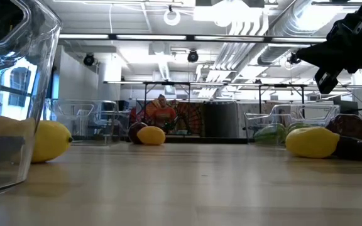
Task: Sort produce into baskets
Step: Put the yellow lemon into the top left transparent bin
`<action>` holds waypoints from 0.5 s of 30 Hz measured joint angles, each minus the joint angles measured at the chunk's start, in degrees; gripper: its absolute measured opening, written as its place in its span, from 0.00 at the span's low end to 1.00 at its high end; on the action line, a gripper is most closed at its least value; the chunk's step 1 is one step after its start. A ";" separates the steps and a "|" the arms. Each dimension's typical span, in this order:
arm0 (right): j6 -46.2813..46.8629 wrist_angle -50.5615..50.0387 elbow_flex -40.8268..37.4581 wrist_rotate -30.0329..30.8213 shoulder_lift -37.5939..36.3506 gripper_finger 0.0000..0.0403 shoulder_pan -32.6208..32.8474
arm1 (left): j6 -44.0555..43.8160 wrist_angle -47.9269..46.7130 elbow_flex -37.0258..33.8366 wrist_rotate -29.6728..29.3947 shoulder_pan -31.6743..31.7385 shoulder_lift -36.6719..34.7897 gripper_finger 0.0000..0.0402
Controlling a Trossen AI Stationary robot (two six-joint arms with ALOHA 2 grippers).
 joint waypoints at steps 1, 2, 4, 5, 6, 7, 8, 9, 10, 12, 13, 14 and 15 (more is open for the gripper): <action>0.00 0.00 0.00 0.00 0.00 0.00 0.00 | -2.04 1.27 -0.93 0.43 -1.65 0.39 0.73; 0.00 0.00 0.00 0.00 0.00 0.00 0.02 | -4.37 3.49 -1.89 0.31 -3.37 0.88 0.73; 0.00 0.00 0.00 0.00 -0.01 0.00 0.01 | -8.07 11.03 -3.84 -0.36 -6.64 1.69 0.73; 0.00 -0.01 -0.01 0.00 -0.01 0.00 0.01 | -9.37 15.93 -4.85 -0.38 -7.93 2.20 0.73; 0.00 -0.01 -0.01 0.00 -0.01 0.00 0.00 | -10.43 20.93 -5.63 -0.38 -9.04 2.80 0.73; 0.00 -0.02 -0.02 0.00 0.00 0.00 0.02 | -10.83 26.29 -6.27 -0.38 -10.02 3.69 0.73; 0.00 -0.01 -0.01 0.00 0.00 0.00 0.02 | -11.25 31.52 -6.77 -0.39 -10.88 4.64 0.73; 0.00 -0.02 -0.01 0.00 -0.01 0.00 0.01 | -11.65 35.27 -7.13 -0.37 -11.60 5.64 0.73; 0.00 -0.02 0.00 0.00 -0.02 0.00 0.00 | -11.85 38.47 -7.61 -0.39 -12.15 6.61 0.73; 0.00 0.00 -0.01 0.00 -0.02 0.00 0.00 | -12.36 42.38 -7.72 -0.44 -12.70 8.49 0.73; 0.00 -0.02 -0.01 0.00 0.00 0.00 0.01 | -13.48 43.64 -7.72 -0.51 -13.04 9.36 0.73; 0.00 0.00 -0.02 0.00 -0.02 0.00 0.00 | -15.30 44.49 -7.72 -0.56 -13.19 10.12 0.73; 0.00 0.00 0.00 0.00 0.00 0.00 0.00 | -17.35 45.46 -7.72 -0.58 -13.34 10.92 0.73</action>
